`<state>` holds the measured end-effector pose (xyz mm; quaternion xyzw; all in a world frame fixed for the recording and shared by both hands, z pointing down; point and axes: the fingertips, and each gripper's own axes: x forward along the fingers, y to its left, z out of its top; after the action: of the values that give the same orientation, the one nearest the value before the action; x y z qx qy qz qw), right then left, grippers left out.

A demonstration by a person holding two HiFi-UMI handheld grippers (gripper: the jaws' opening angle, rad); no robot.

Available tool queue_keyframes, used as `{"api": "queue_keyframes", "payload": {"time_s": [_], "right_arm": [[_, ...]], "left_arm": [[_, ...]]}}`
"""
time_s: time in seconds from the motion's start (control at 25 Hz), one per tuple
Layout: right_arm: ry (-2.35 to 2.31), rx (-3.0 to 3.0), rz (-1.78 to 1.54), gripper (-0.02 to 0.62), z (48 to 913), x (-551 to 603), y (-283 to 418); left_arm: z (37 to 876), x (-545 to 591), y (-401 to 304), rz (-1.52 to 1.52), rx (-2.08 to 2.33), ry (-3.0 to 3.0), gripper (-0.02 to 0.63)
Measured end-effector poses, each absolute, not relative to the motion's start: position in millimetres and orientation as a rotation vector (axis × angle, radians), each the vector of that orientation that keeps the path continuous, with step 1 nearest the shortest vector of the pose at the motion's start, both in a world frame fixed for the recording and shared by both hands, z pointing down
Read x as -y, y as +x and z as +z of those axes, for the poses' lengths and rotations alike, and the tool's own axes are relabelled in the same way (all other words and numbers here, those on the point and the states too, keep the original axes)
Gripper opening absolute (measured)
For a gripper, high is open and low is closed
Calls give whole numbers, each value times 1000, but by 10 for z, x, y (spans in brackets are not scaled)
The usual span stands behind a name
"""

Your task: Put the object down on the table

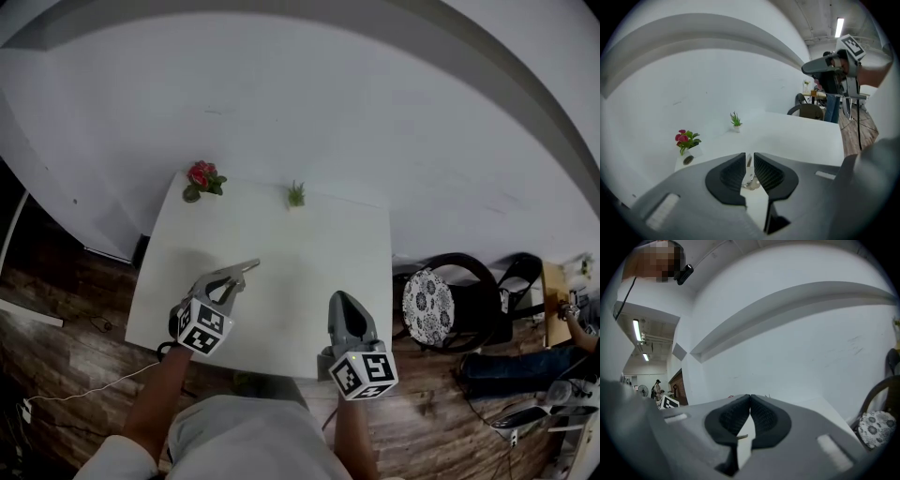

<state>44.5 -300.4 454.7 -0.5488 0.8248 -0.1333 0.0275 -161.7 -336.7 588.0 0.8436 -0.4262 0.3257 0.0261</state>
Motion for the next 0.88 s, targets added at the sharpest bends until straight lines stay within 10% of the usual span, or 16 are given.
{"api": "queue_keyframes", "payload": {"time_s": [0.88], "right_arm": [[-1723,-2532,-379,3,4436,2849,533]], "left_arm": [[4747,3097,-1824,596,1593,2648,12]]}}
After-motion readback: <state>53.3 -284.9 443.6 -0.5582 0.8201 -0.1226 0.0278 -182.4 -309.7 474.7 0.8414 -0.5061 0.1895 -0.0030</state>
